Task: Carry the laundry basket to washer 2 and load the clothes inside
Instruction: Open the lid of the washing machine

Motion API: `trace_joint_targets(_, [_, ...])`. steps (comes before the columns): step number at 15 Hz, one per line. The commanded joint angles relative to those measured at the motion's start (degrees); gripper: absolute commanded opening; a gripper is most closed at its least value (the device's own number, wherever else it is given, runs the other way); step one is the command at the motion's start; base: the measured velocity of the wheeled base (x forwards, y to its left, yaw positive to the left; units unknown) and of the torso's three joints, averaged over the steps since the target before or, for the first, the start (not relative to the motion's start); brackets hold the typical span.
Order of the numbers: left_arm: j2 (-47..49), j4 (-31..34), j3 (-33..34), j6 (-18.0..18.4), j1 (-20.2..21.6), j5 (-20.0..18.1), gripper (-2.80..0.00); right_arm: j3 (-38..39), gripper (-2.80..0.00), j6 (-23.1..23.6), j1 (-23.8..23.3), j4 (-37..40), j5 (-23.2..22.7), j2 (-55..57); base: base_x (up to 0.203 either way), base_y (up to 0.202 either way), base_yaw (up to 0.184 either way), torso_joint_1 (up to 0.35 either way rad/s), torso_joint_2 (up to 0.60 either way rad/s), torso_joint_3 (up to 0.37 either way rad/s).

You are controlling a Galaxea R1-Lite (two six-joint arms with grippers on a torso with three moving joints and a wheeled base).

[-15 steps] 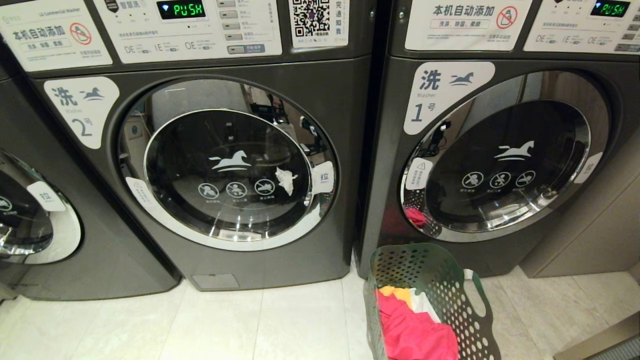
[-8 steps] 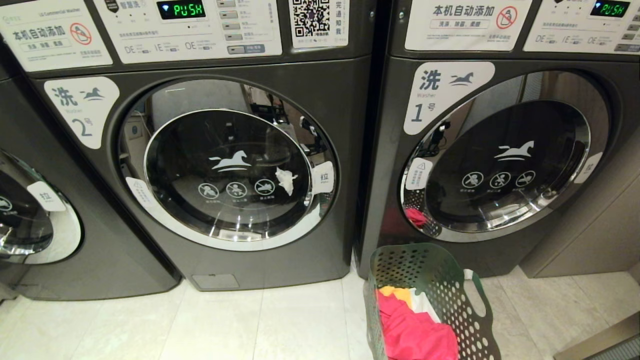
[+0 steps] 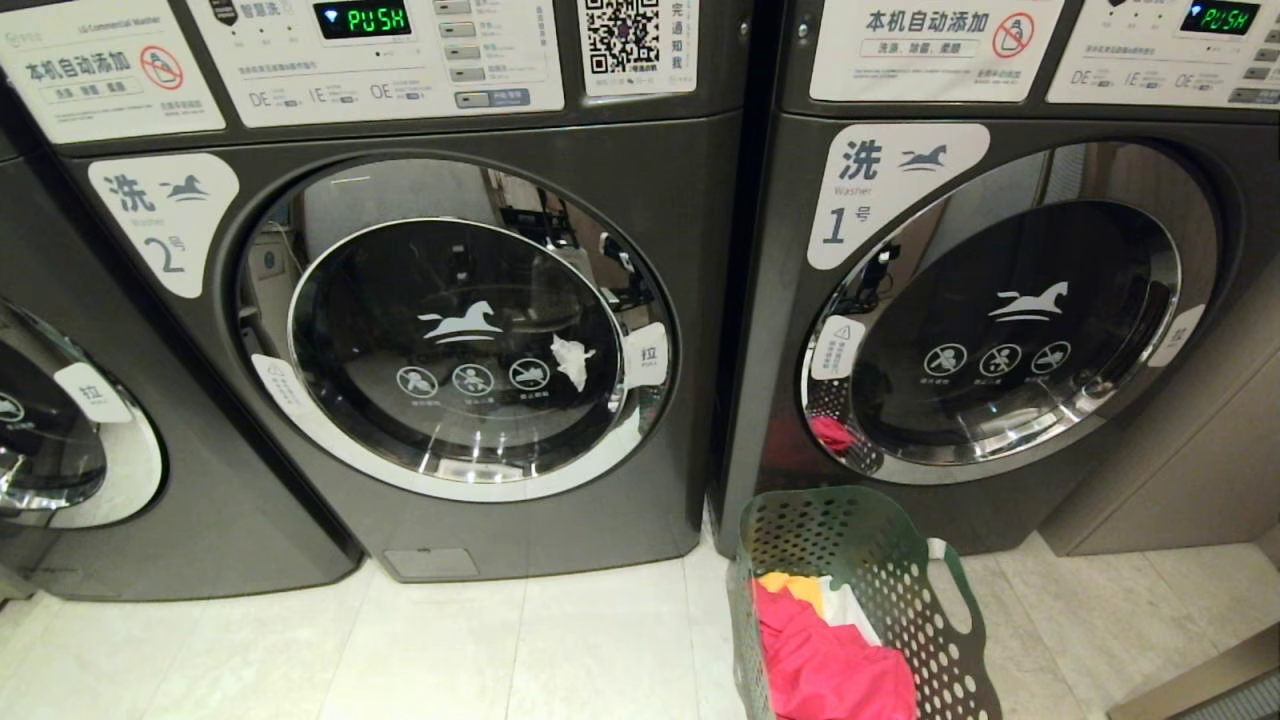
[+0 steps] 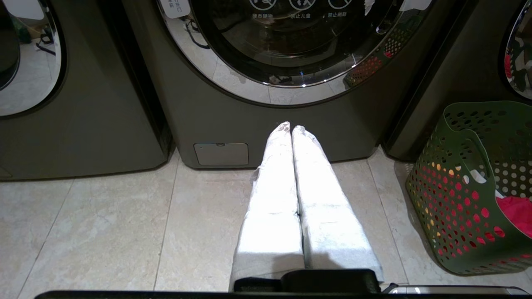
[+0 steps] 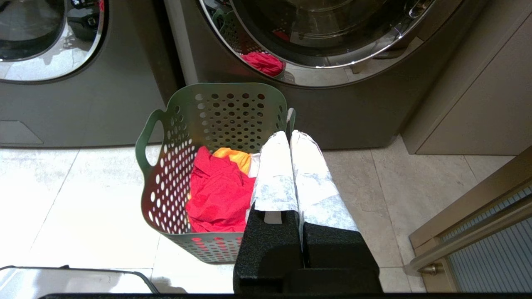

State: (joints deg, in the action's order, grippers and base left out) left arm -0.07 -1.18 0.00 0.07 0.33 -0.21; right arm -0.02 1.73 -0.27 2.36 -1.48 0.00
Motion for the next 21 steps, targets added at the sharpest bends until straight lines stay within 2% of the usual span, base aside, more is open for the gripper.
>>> trace_joint_targets(1, [0.07, -0.05, 0.44, 0.01, 0.02, -0.05, -2.8, 0.38, -2.8, 0.03, 0.0, 0.27, -0.02, 0.09, 0.0, 0.0, 0.0, 0.0, 0.0, 0.0])
trace_joint_targets(14, [0.07, -0.05, 0.35, 0.45, 0.02, 0.03, -2.8, 0.37, -2.8, 0.33, 0.0, 0.27, -0.11, 0.09, 0.0, 0.0, 0.0, 0.0, 0.0, 0.0])
trace_joint_targets(21, [0.07, 0.04, 0.35, 0.45, 0.02, 0.03, -2.8, 0.38, -2.8, 0.91, 0.0, 0.27, -0.11, 0.09, 0.0, -0.164, -0.001, 0.003, 0.0, 0.003])
